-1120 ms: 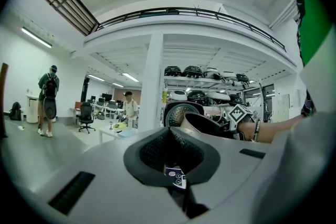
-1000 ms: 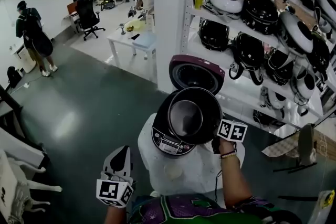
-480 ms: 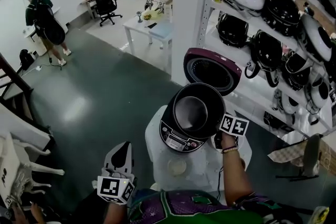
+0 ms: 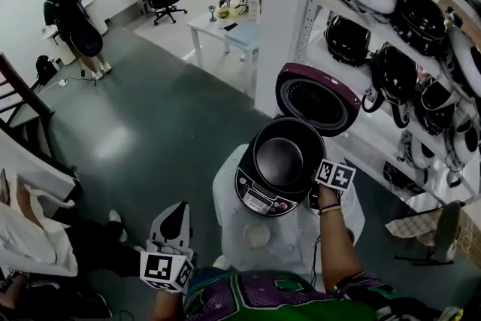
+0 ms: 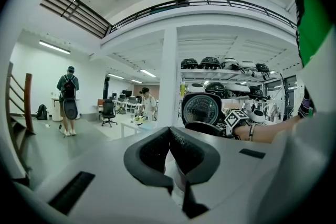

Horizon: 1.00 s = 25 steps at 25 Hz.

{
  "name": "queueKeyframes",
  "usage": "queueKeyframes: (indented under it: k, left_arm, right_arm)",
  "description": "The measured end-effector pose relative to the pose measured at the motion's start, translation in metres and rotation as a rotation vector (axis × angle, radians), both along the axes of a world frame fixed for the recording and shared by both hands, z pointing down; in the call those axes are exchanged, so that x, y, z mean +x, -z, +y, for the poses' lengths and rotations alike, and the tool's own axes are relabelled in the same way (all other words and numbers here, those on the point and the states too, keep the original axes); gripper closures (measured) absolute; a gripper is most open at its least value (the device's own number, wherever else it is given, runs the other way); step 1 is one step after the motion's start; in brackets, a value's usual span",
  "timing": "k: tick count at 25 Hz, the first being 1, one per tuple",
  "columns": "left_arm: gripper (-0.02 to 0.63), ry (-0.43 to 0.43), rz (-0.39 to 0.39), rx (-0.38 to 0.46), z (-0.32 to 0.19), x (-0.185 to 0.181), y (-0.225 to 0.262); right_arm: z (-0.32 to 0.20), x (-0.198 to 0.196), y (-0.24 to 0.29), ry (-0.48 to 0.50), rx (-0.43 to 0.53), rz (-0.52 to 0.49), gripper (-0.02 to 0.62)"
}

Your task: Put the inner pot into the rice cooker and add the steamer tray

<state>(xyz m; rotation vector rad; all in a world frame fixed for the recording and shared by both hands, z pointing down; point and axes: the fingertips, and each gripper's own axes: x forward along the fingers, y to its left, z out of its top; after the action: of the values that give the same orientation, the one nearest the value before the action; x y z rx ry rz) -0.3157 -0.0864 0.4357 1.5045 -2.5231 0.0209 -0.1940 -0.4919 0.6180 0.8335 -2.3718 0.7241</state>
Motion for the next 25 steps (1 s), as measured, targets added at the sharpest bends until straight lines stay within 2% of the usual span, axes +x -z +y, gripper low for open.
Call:
queueKeyframes:
  k: [10,16,23,25]
  left_arm:
    - [0.584,0.027,0.008,-0.022,0.009,-0.004,-0.005]
    - [0.584,0.014,0.004,-0.021,0.008,-0.003,-0.005]
    - [0.584,0.004,-0.002,-0.009,0.013,-0.008,0.003]
    - [0.584,-0.003,-0.004,-0.001,0.016,-0.010,0.001]
  right_arm:
    - [-0.007,-0.008,-0.017,0.018,0.063,0.096,0.551]
    - [-0.006,-0.012,-0.019,0.045,0.100,0.141,0.549]
    - [-0.002,-0.012,-0.017,0.032,0.024,0.071,0.511]
    - [0.001,-0.009,-0.017,0.031,0.030,0.083,0.500]
